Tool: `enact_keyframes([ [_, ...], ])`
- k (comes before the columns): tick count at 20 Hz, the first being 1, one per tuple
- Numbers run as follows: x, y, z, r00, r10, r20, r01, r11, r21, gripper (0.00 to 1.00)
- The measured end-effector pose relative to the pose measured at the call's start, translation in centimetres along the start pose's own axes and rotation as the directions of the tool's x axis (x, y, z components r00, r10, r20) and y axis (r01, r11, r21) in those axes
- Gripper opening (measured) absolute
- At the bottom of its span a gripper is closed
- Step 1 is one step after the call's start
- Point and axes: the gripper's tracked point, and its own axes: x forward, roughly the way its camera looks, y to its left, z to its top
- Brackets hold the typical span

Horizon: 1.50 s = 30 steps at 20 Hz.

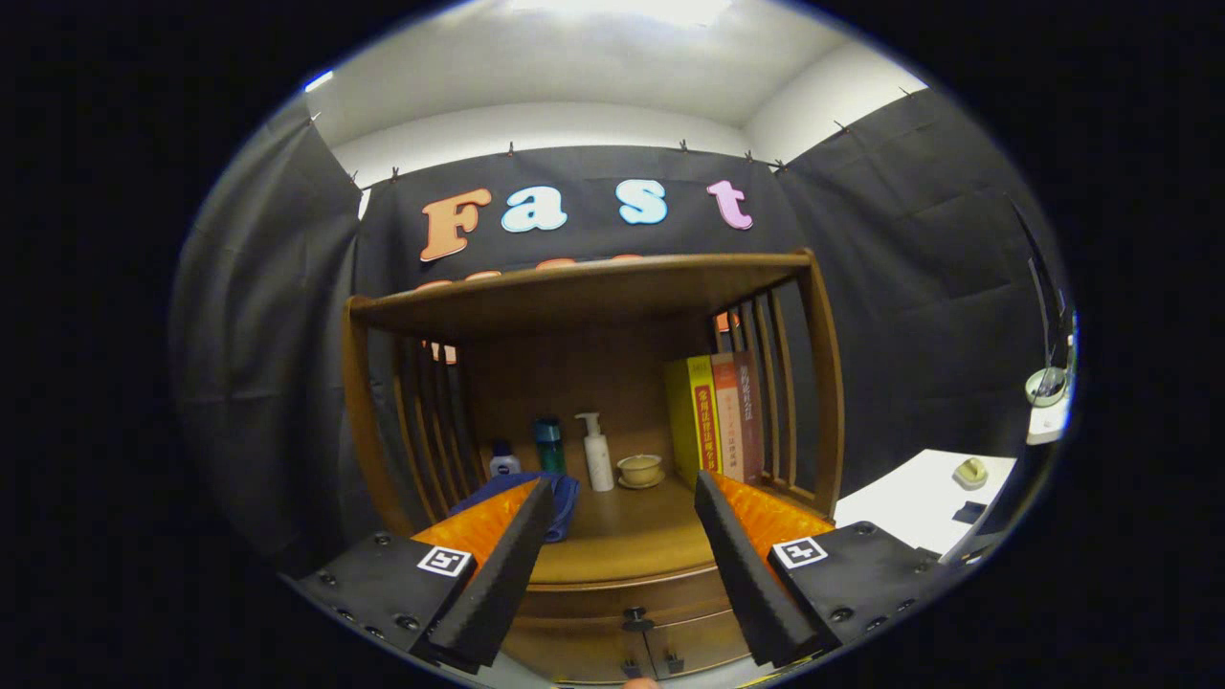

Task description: Pull open the drawer, take out the items inside it, and place them on the countertop above the cabinet.

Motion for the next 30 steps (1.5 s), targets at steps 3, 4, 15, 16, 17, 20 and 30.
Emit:
enact_keyframes([
  [3,-0.3,-1.4,-5.4,0.999,-0.026,-0.022,0.025,0.999,-0.041,0.98],
  [4,-0.2,-1.4,-7.4,0.999,-0.016,-0.031,0.015,0.999,-0.050,0.98],
  [15,2.0,-0.7,-23.8,0.978,0.013,-0.207,-0.036,0.994,-0.107,0.99],
  [16,2.2,-0.6,-24.7,0.974,0.018,-0.225,-0.041,0.994,-0.100,0.99],
  [17,2.4,-0.5,-25.6,0.969,0.022,-0.245,-0.046,0.995,-0.092,0.99],
  [20,3.1,-0.6,-27.3,0.958,0.025,-0.285,-0.046,0.997,-0.068,0.91],
  [30,3.1,-2.3,-31.1,0.909,-0.015,-0.416,0.017,1.000,0.000,0.50],
])
